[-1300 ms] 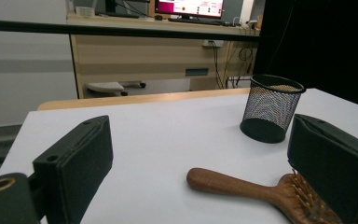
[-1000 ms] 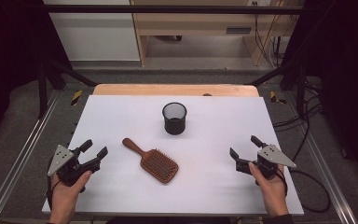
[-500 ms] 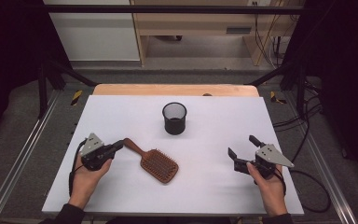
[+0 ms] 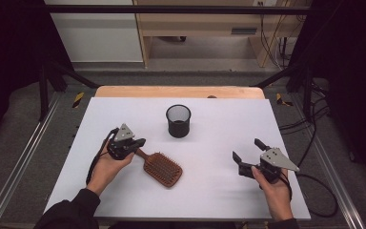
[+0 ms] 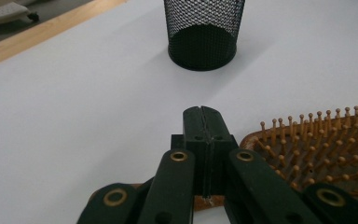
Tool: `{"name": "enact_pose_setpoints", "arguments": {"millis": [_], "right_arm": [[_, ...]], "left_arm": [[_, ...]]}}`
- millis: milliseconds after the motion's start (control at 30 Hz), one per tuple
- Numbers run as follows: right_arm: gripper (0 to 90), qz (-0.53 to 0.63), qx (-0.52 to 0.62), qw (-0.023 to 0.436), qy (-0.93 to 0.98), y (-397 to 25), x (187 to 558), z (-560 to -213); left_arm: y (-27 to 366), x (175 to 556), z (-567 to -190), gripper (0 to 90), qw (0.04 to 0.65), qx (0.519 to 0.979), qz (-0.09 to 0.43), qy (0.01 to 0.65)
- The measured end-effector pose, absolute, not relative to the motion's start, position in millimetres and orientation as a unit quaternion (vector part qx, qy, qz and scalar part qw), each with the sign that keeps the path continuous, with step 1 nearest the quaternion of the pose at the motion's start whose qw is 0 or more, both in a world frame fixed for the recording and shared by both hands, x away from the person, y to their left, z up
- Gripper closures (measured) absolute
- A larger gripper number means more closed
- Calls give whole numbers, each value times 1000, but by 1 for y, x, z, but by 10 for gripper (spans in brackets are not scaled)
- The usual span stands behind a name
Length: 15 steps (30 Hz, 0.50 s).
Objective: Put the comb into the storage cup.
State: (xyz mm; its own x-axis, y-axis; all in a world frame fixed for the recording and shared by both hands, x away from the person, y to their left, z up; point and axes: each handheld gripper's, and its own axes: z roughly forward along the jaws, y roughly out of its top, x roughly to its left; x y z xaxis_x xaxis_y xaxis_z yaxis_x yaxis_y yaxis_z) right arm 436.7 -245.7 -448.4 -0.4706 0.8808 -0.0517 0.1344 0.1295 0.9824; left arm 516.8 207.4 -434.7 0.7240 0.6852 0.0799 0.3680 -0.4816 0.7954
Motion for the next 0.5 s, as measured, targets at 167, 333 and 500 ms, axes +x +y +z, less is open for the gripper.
{"name": "enact_pose_setpoints", "arguments": {"millis": [167, 333, 500], "right_arm": [[72, 539, 382, 346, 666, -246, 437, -448], [72, 539, 382, 345, 667, -246, 437, -448], [72, 538, 382, 345, 667, -246, 437, -448]], "left_arm": [[205, 526, -441, 900, 387, 844, 191, 320], [204, 533, -448, 900, 371, 849, 182, 329], [203, 535, -453, 900, 360, 856, 179, 325]]}}
